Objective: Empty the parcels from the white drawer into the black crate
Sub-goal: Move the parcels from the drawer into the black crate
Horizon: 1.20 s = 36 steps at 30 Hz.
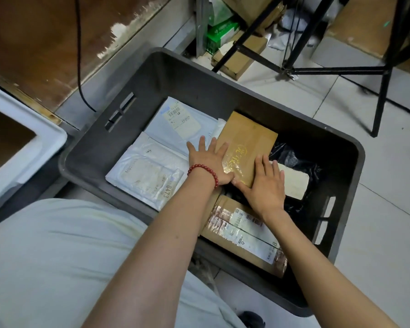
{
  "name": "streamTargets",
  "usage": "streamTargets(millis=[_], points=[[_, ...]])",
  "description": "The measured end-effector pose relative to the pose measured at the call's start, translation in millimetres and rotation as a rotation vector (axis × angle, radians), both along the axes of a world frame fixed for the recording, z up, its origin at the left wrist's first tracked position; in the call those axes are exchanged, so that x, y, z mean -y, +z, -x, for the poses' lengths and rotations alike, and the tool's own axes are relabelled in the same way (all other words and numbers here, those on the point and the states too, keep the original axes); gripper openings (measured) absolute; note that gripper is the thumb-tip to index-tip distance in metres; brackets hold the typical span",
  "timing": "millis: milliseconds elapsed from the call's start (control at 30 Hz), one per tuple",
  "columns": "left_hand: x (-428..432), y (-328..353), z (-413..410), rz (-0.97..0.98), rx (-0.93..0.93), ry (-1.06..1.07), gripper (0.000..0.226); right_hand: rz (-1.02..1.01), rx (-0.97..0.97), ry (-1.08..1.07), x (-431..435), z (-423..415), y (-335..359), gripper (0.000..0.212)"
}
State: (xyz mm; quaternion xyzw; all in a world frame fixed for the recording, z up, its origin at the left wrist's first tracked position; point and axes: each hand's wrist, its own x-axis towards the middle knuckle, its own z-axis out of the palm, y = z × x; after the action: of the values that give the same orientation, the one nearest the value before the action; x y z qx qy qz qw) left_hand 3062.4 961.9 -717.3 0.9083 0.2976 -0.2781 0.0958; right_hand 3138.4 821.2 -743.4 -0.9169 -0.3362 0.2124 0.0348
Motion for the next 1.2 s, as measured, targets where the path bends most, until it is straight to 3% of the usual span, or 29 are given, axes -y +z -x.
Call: streamTargets(millis=[167,300,500,833,1067,1200], points=[[-4.6,17.1,27.6,-0.122,0.238,0.034,0.070,-0.087,-0.036,-0.040,-3.8,-13.2,23.0,0.070],[-19.0,30.9,71.8,-0.172,0.237,0.199,0.068,-0.236,0.050,0.005,-20.1,-10.3,50.9,0.061],[-40.9,79.9,137.1,-0.329,0.241,0.378,0.063,-0.414,0.113,0.288,-77.8,41.7,93.1,0.060],[-52.4,170.1,324.0,-0.583,0.245,0.771,0.066,-0.643,0.014,0.763,-158.0,186.6,170.7,0.063],[-22.5,172.8,440.0,-0.576,0.213,1.032,0.067,-0.631,-0.294,0.943,-181.4,289.4,196.3,0.066],[-11.1,154.3,466.8,-0.552,0.271,1.088,0.065,-0.491,-0.251,1.068,-190.3,331.7,180.6,0.070]])
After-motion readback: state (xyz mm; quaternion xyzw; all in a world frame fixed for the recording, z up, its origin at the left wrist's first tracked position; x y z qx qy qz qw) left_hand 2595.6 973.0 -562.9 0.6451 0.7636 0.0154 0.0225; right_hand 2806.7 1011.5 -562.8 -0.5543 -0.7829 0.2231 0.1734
